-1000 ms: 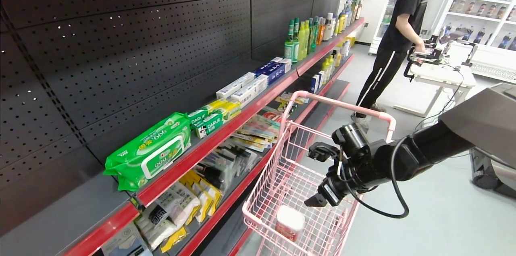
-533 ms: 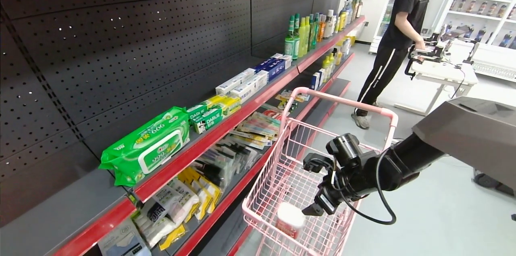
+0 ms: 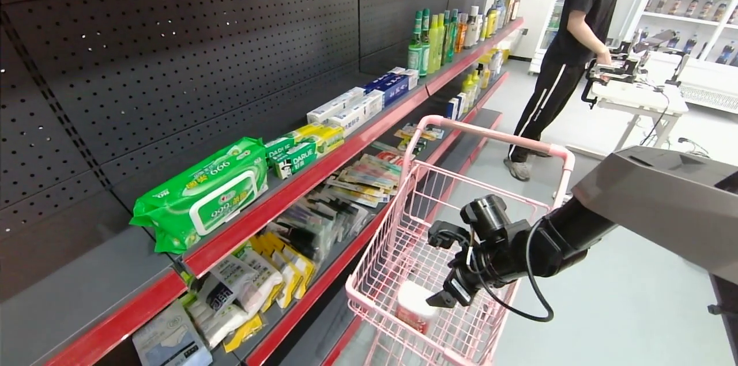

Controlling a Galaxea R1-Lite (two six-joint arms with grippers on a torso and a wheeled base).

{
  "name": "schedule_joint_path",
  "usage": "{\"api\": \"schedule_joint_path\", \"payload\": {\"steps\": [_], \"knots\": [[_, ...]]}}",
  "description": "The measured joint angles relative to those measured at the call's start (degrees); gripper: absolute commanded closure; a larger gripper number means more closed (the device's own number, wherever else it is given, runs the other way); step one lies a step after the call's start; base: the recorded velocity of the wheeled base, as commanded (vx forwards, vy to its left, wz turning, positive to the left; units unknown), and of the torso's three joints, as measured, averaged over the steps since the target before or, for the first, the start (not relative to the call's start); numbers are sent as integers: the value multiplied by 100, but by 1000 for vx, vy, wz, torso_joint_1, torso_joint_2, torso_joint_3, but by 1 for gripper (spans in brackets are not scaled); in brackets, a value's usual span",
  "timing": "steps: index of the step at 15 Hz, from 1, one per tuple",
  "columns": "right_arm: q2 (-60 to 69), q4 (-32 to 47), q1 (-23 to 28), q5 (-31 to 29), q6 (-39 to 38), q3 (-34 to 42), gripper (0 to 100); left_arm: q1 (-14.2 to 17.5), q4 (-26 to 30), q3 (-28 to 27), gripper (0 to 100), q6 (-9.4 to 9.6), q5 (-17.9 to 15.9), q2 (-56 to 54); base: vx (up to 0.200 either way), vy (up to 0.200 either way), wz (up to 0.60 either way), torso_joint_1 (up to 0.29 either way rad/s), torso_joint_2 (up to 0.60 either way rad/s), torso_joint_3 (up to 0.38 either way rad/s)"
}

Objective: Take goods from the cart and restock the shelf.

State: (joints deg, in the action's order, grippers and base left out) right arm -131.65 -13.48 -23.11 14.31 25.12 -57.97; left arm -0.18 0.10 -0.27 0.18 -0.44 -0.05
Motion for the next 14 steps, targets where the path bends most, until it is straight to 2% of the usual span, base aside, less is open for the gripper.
{"api": "schedule_joint_path", "payload": {"steps": [5,10,14], "knots": [[-107,-41,-1,20,319,17,0,0,-2,0,0,-2,0,0,0,0,0,-63,155,90],[-156,-44,-166,82,317,17,0,0,0,0,0,0,0,0,0,0,0,-144,350,204],[-256,-48,-274,112,317,-61,0,0,0,0,0,0,0,0,0,0,0,-24,56,30]]}}
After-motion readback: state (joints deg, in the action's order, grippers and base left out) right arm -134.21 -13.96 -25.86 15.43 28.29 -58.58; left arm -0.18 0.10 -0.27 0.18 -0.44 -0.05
